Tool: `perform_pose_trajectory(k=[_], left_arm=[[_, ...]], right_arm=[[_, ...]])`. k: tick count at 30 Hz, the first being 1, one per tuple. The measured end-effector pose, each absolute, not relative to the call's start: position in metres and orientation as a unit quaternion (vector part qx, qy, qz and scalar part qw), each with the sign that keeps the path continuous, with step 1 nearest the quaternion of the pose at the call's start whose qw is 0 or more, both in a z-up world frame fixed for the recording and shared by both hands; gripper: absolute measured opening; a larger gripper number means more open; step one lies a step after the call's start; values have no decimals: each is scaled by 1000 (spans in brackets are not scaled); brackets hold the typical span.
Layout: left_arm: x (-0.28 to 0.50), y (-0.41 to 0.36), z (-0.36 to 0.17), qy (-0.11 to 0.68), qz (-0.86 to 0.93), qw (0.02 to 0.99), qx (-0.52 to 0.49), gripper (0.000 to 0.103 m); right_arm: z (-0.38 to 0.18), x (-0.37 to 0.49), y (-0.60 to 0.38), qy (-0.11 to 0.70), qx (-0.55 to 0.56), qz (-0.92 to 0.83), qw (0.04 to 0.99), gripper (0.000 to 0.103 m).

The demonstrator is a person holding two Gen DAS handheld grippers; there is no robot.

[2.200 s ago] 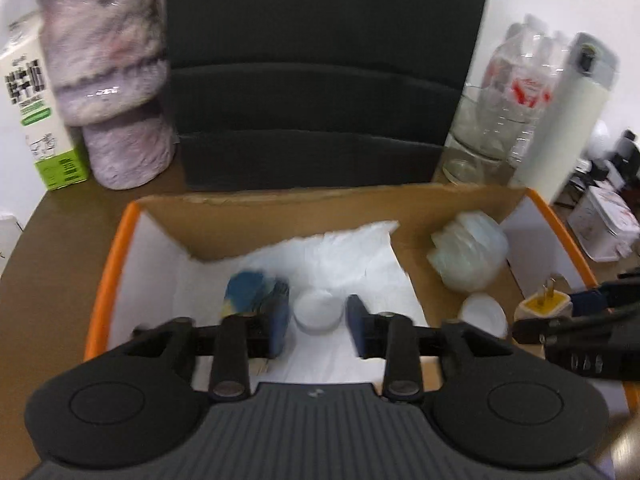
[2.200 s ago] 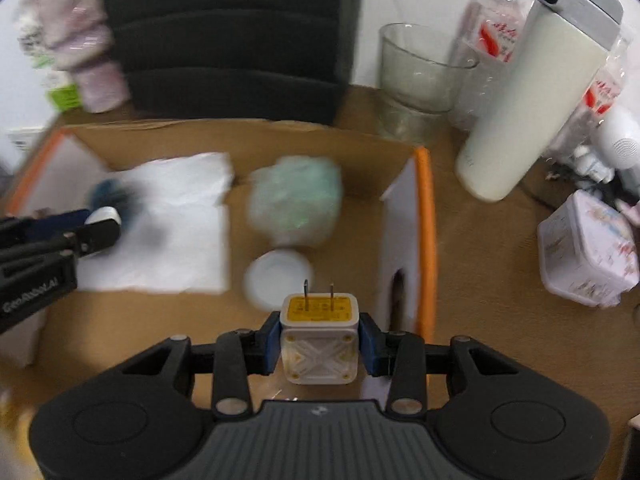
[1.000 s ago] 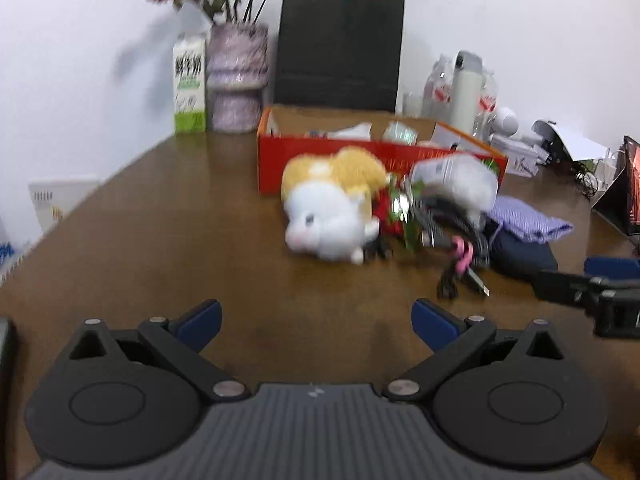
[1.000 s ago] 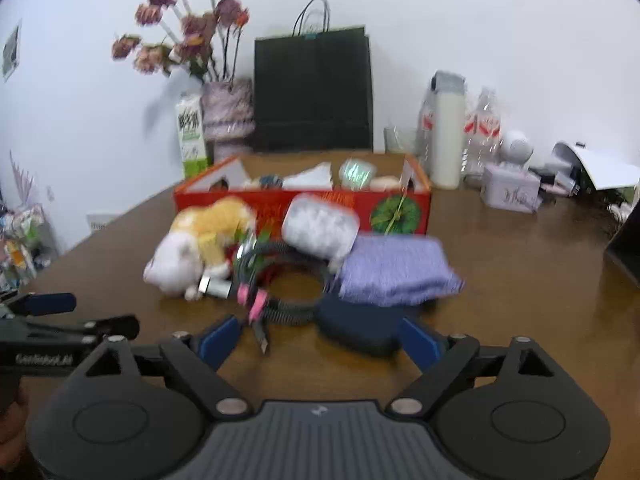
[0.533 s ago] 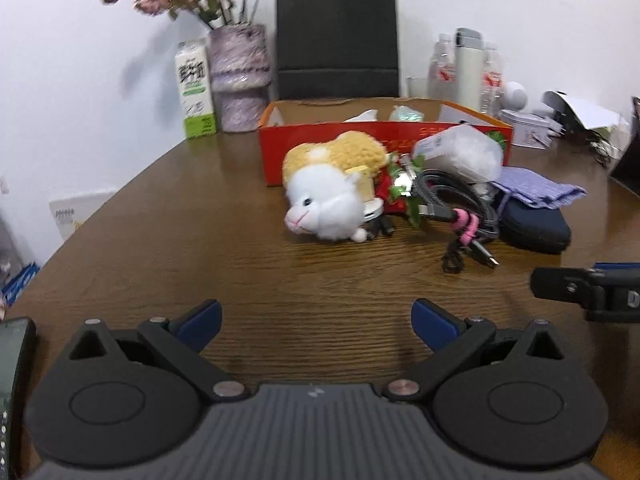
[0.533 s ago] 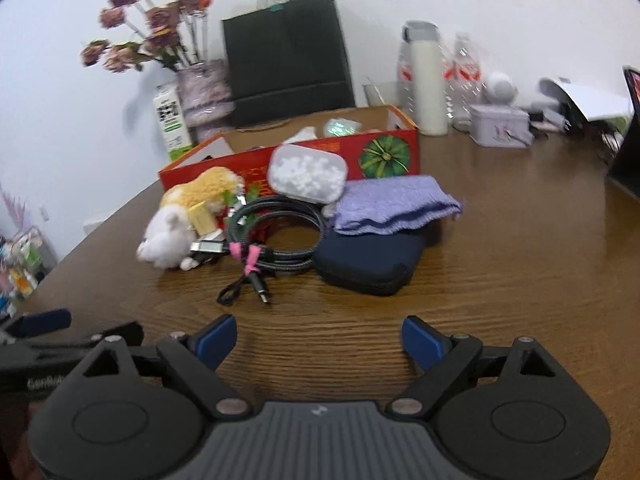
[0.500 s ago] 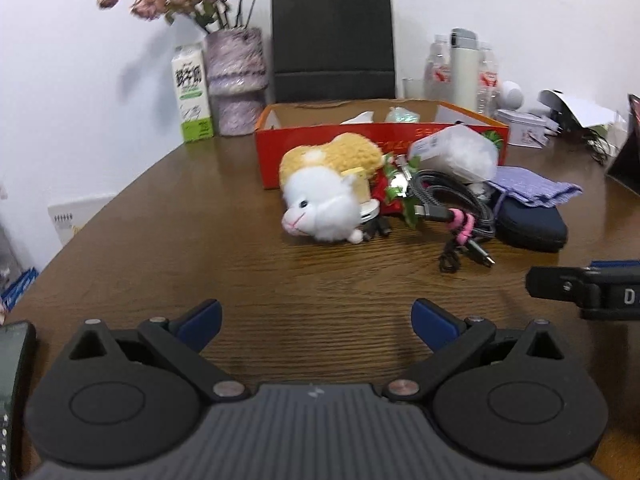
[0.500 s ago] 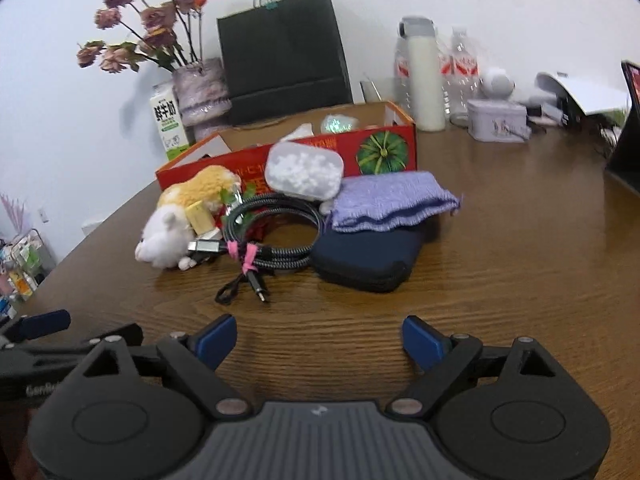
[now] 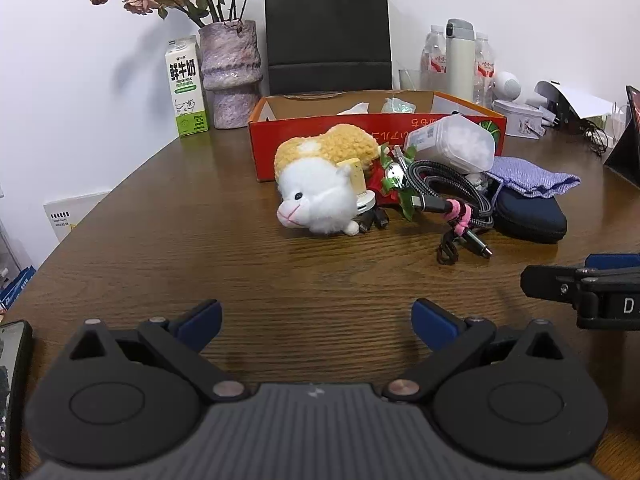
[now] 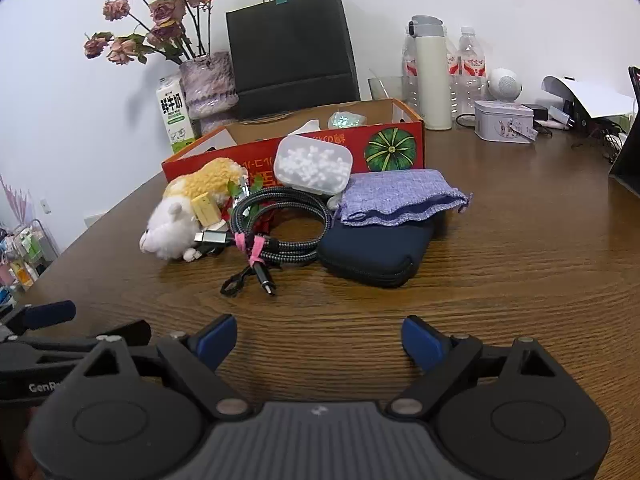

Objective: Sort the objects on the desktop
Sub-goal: 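Move both grippers back over the remaining items on the table, then grasp the cotton-pad box with the right gripper while the left grasps the plush sheep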

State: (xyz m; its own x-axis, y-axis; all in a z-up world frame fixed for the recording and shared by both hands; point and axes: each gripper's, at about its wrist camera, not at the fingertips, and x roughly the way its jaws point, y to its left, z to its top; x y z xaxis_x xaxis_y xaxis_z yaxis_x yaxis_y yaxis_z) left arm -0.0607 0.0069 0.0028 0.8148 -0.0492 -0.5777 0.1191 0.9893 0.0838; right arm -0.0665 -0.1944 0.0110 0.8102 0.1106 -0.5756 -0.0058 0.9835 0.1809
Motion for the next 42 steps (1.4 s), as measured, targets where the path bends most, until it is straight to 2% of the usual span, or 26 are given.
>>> perform_pose_trajectory(k=[7, 12, 15, 21, 23, 30, 31, 32, 33, 34, 38, 42], left_arm=[[-55, 8, 1, 318, -43, 946, 53, 103], [-58, 17, 12, 276, -45, 960, 27, 103], [-37, 23, 24, 282, -43, 958, 9, 103], [34, 26, 38, 287, -70, 955, -28, 103], [60, 25, 37, 305, -74, 949, -33, 95], [80, 37, 16, 348, -94, 930, -63, 93], [82, 36, 11, 356, -93, 928, -55, 91], [85, 34, 7, 361, -87, 927, -45, 84], [85, 33, 8, 352, -82, 932, -34, 73], [86, 33, 10, 351, -89, 931, -42, 54], [72, 40, 26, 332, -82, 937, -65, 51], [27, 51, 54, 270, -44, 960, -58, 51]], right_arm=[[12, -66, -195, 305, 87, 35, 948, 89], [16, -62, -205, 305, 115, 45, 944, 89], [28, -53, -213, 290, 129, 56, 947, 86], [62, -7, -210, 247, 58, 43, 966, 85], [65, 17, -210, 254, 48, 49, 965, 85], [55, 93, -217, 296, 87, 56, 950, 84], [53, 101, -219, 303, 102, 62, 946, 84], [50, 107, -220, 308, 111, 68, 942, 82], [46, 114, -220, 316, 121, 74, 938, 67], [42, 120, -220, 324, 130, 81, 933, 66], [44, 116, -215, 321, 126, 77, 935, 65], [69, 68, -206, 260, 78, 73, 960, 65]])
